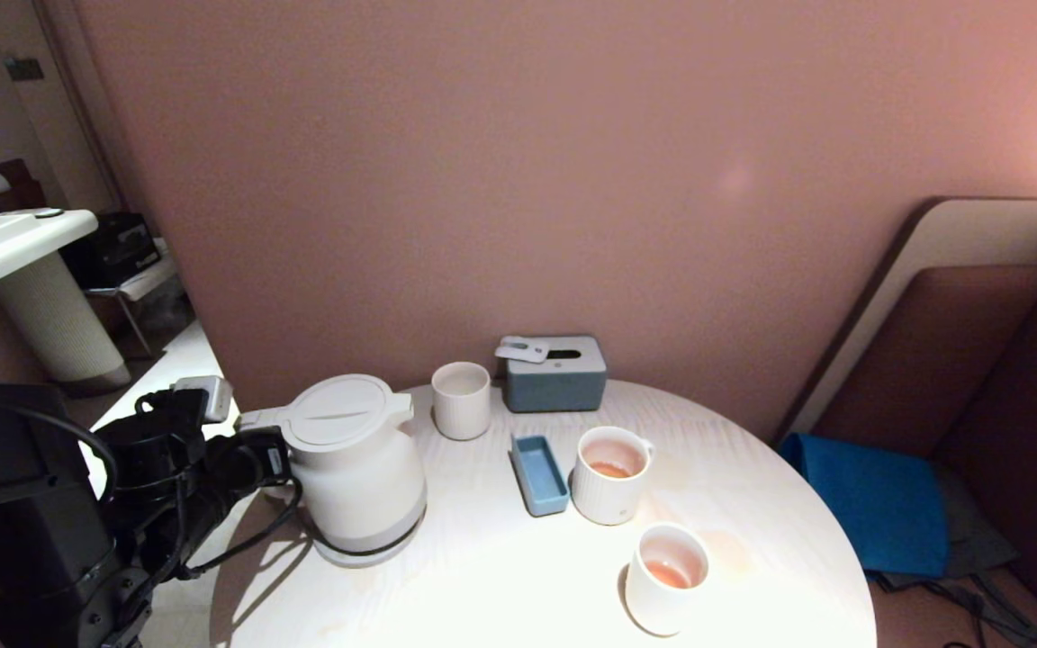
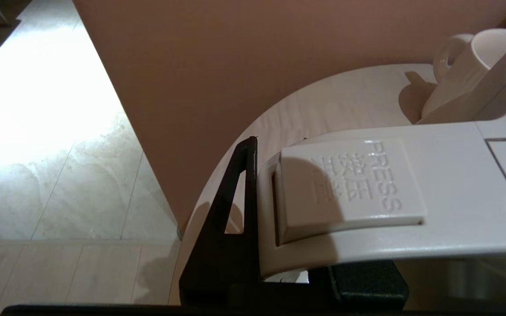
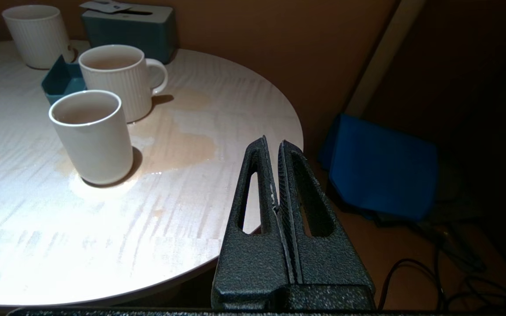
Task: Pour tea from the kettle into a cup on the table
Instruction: Put down the kettle on the table
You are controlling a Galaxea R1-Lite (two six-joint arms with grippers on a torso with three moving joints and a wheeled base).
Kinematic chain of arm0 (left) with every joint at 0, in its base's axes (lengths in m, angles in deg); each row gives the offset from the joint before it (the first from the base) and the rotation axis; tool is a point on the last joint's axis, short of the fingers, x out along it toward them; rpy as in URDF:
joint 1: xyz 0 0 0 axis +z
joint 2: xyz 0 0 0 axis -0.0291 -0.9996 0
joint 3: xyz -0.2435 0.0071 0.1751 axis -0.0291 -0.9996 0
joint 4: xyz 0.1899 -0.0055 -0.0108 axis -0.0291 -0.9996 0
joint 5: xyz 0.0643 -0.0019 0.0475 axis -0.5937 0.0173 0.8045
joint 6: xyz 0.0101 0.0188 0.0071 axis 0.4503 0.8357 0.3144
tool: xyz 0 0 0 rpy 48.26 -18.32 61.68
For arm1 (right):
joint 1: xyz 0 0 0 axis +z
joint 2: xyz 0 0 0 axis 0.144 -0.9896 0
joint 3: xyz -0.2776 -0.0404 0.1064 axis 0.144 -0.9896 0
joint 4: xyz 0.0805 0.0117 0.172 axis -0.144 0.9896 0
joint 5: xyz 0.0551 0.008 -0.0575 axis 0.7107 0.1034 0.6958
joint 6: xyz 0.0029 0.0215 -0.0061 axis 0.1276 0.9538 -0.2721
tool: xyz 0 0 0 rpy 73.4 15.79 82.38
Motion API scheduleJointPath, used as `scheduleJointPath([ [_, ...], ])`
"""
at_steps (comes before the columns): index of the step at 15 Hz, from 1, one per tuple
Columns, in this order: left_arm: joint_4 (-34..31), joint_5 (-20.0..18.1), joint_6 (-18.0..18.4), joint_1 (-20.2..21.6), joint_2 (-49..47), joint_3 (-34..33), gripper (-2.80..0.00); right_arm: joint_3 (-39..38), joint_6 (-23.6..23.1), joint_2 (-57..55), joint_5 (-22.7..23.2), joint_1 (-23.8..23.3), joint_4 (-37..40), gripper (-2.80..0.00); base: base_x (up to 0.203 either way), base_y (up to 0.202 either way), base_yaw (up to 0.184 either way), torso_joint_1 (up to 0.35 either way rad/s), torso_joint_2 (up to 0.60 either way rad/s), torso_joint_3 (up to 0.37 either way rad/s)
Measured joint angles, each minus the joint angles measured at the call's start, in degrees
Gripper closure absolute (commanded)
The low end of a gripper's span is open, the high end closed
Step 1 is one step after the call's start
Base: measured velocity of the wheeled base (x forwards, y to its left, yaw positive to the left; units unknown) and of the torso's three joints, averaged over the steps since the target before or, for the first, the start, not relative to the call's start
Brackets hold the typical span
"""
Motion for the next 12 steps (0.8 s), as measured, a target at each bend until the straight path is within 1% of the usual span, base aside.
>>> scheduleJointPath([
  [6,-0.9,0.0,0.4,0.0,1.9,-0.7,0.00,0.0,0.0,0.0,0.0,0.0,0.0,0.00,0.000,0.000,0.000,0.000,0.00,0.000],
  [12,-0.9,0.0,1.0,-0.1,1.7,0.4,0.00,0.0,0.0,0.0,0.0,0.0,0.0,0.00,0.000,0.000,0.000,0.000,0.00,0.000],
])
